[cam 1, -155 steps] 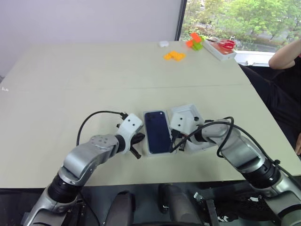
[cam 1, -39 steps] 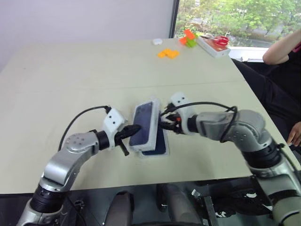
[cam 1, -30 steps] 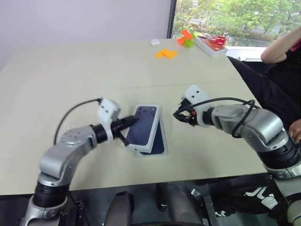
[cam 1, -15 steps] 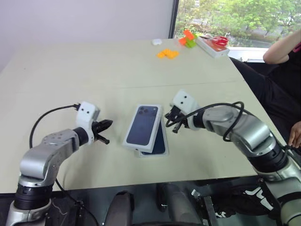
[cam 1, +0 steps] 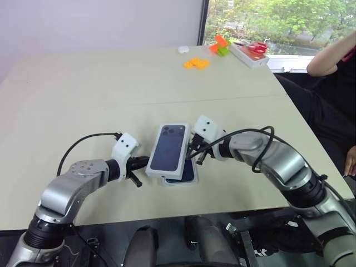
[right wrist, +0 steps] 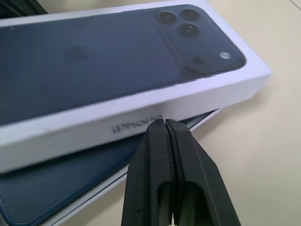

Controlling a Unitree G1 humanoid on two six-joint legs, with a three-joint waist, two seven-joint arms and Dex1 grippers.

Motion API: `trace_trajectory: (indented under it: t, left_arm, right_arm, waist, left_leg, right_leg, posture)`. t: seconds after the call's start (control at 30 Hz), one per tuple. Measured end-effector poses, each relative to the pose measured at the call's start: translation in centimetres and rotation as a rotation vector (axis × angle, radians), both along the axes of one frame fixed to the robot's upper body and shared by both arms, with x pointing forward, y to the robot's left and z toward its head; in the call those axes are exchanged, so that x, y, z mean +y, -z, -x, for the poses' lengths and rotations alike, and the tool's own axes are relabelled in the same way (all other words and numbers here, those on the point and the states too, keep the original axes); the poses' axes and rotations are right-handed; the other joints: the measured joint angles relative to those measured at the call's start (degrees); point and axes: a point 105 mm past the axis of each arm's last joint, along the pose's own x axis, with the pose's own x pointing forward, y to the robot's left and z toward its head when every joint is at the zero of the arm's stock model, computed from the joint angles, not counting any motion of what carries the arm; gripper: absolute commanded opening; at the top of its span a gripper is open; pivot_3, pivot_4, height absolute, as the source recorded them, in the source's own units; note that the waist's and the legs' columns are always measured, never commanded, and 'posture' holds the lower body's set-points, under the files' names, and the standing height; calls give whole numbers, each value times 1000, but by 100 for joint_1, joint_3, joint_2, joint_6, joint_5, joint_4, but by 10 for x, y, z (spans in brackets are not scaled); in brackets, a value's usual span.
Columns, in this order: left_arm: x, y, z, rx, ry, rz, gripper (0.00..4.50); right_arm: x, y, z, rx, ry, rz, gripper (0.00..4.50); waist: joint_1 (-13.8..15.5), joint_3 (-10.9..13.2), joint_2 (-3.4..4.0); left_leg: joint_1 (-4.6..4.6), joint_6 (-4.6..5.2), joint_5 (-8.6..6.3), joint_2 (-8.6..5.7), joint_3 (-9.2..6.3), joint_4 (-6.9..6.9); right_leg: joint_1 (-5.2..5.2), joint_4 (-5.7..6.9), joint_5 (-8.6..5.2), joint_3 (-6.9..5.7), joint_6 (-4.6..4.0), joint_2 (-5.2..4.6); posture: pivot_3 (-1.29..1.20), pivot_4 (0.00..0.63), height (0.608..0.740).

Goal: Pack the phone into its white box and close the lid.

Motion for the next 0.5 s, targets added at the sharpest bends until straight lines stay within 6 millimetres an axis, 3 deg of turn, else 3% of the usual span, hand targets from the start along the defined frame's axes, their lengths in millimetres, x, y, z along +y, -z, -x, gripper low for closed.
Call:
trace_trajectory:
  t: [0.5]
  left_arm:
    - [-21, -10, 17, 4, 103, 47, 0]
  right_arm:
    - [-12, 3, 6, 26, 4, 34, 43]
  waist:
    - [3, 0, 0]
  left_leg:
    - [4, 0, 0, -1, 1, 2]
  right_leg:
    - [4, 1, 0, 0, 0, 0]
  posture:
    - [0, 150, 739]
